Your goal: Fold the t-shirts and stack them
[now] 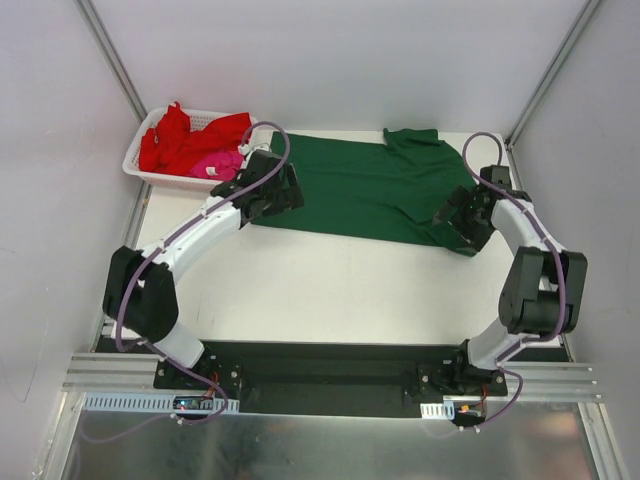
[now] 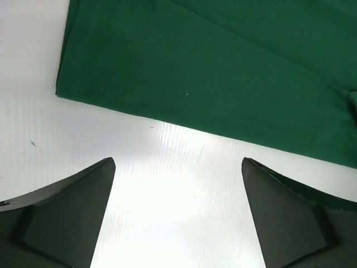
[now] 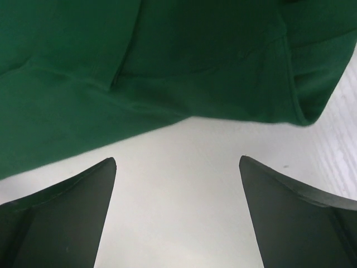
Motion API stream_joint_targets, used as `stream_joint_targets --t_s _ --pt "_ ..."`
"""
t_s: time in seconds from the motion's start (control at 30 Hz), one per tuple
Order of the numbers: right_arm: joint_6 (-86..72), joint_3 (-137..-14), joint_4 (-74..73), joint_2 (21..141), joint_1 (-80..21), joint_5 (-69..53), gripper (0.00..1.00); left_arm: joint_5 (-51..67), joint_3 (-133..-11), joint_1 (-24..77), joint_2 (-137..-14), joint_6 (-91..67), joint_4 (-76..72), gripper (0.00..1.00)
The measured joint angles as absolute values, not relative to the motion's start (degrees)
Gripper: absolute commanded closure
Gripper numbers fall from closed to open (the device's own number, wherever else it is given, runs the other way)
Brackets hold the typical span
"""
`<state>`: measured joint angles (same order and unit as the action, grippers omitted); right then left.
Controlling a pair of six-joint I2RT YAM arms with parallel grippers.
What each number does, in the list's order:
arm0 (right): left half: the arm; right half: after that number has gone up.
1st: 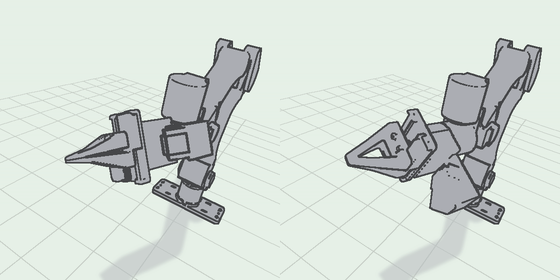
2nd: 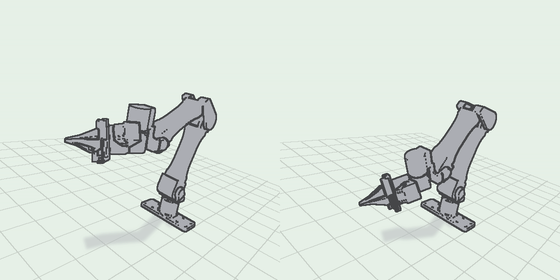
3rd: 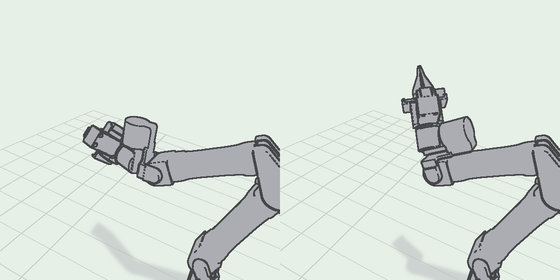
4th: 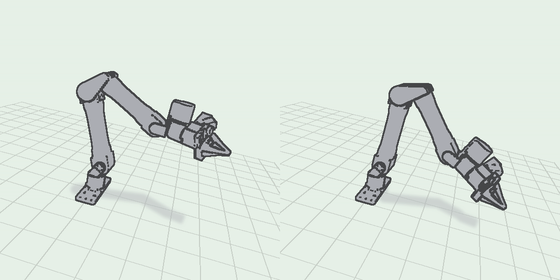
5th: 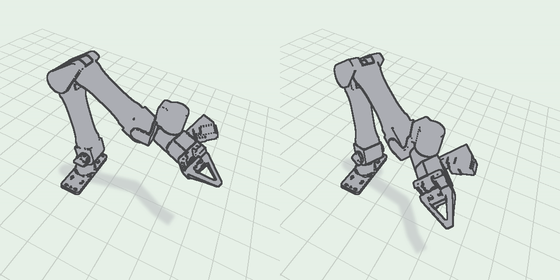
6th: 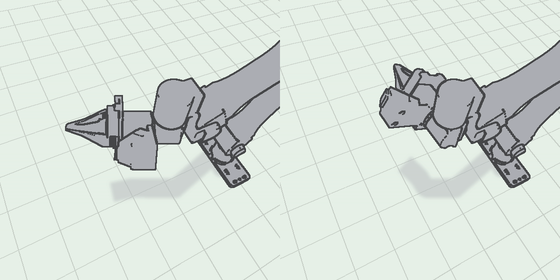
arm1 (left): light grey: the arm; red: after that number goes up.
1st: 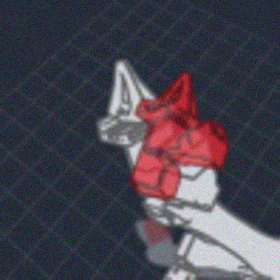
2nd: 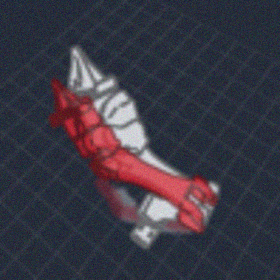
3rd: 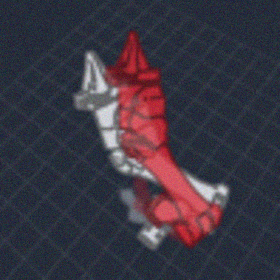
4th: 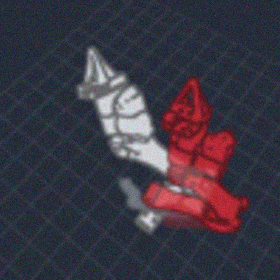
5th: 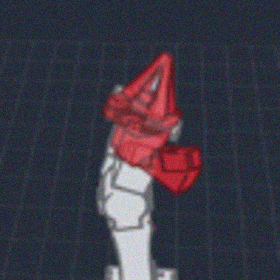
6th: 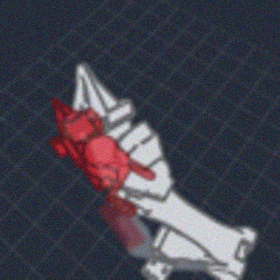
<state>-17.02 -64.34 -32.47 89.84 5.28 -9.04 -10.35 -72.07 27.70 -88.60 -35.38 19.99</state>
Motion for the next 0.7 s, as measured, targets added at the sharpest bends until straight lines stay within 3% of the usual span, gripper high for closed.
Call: stream_joint_targets --t_s 0.4,0.7 --pt "-11.6 -76.3 -35.6 100.8 8.2 -0.6 0.01 -9.0 -75.7 26.4 -98.1 -37.9 20.0 0.03" --pt "-6.5 -76.9 -36.8 103.6 9.0 3.0 0.24 -7.3 -77.5 25.0 -98.8 -38.0 19.6 0.03"
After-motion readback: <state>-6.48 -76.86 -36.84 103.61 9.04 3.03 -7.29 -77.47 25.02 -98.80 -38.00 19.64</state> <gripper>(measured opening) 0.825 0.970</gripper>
